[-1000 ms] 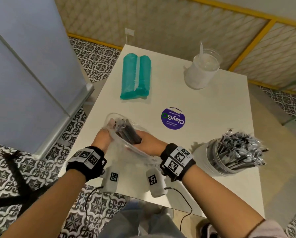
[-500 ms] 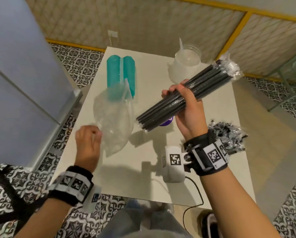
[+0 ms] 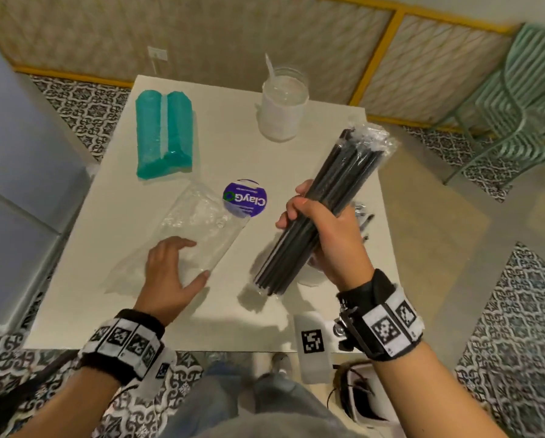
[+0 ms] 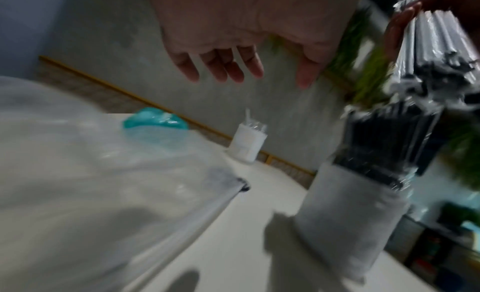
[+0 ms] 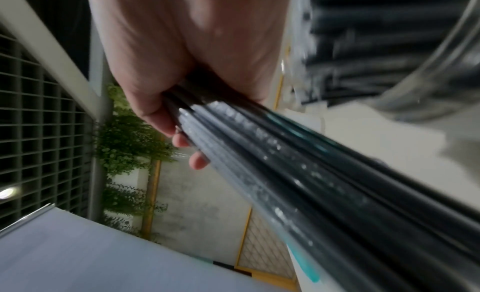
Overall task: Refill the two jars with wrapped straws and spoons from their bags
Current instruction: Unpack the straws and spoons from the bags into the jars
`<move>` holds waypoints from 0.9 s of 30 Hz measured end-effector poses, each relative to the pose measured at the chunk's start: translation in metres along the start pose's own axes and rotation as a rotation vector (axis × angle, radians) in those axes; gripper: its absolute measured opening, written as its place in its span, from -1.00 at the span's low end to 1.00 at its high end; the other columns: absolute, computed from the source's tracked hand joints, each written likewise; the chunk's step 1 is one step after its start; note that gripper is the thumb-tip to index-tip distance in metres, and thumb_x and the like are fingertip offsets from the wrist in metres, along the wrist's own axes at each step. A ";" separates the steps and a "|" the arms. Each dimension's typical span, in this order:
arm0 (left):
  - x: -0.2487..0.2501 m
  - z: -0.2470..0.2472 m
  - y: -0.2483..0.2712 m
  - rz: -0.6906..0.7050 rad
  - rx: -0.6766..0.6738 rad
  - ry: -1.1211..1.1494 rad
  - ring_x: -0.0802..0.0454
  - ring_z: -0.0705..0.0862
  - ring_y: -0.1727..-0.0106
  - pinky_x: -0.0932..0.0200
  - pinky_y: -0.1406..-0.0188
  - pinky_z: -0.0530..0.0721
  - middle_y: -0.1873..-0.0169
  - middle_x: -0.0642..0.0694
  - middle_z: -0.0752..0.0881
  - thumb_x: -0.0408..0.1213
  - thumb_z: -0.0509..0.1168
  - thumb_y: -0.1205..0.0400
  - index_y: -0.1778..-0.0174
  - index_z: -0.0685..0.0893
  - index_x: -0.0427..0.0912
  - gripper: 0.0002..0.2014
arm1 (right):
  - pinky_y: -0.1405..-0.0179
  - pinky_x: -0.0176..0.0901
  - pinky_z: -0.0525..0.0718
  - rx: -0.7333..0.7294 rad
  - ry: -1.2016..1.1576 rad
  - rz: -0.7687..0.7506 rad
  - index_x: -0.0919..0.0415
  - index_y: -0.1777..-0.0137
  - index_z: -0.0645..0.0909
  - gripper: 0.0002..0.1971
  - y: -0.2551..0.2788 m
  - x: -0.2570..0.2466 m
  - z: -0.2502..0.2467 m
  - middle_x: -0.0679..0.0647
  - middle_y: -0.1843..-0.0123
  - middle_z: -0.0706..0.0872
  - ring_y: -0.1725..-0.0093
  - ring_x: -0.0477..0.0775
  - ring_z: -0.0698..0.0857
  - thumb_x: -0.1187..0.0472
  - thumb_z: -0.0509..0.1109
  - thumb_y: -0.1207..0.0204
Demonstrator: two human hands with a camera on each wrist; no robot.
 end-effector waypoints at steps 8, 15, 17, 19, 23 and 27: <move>0.117 0.153 -0.037 -0.015 -0.388 0.183 -0.06 -0.03 -0.66 -0.26 -0.65 -0.05 -0.66 -0.03 -0.04 0.04 0.69 0.00 -0.59 -0.34 0.10 0.50 | 0.00 0.07 0.69 0.060 -0.092 -0.130 0.19 0.07 0.54 -0.91 0.028 -0.038 -0.097 0.09 0.34 0.63 0.23 0.20 0.65 0.37 0.35 -0.52; 0.148 0.174 -0.044 -0.102 -0.193 0.440 0.24 0.31 -0.47 0.22 -0.48 0.26 -0.48 0.07 0.35 -0.22 0.72 -0.04 -0.60 -0.31 0.09 0.48 | -0.18 0.16 0.69 0.229 0.040 -0.232 0.04 0.19 0.68 -0.78 0.007 -0.048 -0.126 0.02 0.32 0.76 0.14 0.21 0.73 0.41 0.40 -0.50; 0.148 0.174 -0.044 -0.100 -0.178 0.439 0.28 0.31 -0.46 0.29 -0.45 0.25 -0.42 0.16 0.34 -0.28 0.71 -0.07 -0.61 -0.31 0.03 0.46 | -0.10 -0.10 0.74 0.224 0.194 -0.231 -0.01 0.23 0.73 -0.74 0.004 -0.048 -0.123 -0.04 0.28 0.78 0.11 0.04 0.77 0.40 0.42 -0.52; 0.147 0.176 -0.044 -0.089 -0.172 0.451 0.25 0.33 -0.49 0.24 -0.50 0.27 -0.48 0.10 0.35 -0.28 0.71 -0.07 -0.61 -0.31 0.04 0.46 | 0.02 -0.35 0.73 0.158 0.273 -0.165 0.16 0.03 0.73 -0.85 0.002 -0.032 -0.115 -0.03 0.14 0.79 0.09 -0.19 0.78 0.40 0.44 -0.51; 0.147 0.181 -0.047 -0.080 -0.196 0.493 0.17 0.48 -0.42 0.29 -0.45 0.41 -0.50 -0.09 0.44 -0.33 0.65 -0.20 -0.61 -0.33 -0.04 0.37 | -0.40 0.23 0.57 0.058 0.551 -0.207 -0.47 -0.18 0.50 -0.40 0.022 0.016 -0.110 0.09 -0.28 0.59 -0.32 0.17 0.61 0.27 0.51 -0.35; 0.148 0.180 -0.047 -0.058 -0.179 0.522 0.33 0.53 -0.34 0.48 -0.37 0.44 -0.44 -0.05 0.47 -0.37 0.68 -0.15 -0.62 -0.29 -0.05 0.39 | -0.67 0.16 -0.28 0.162 0.952 -0.594 -0.25 -0.34 0.28 -0.35 0.027 0.000 -0.121 -0.11 -0.51 0.30 -0.64 0.13 0.17 0.08 0.48 -0.30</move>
Point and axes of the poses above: each hand's wrist, its own y-axis away from the middle knuckle, its own z-axis out of the palm, x = y × z, the point moved 7 cm from there along -y, towards the middle knuckle
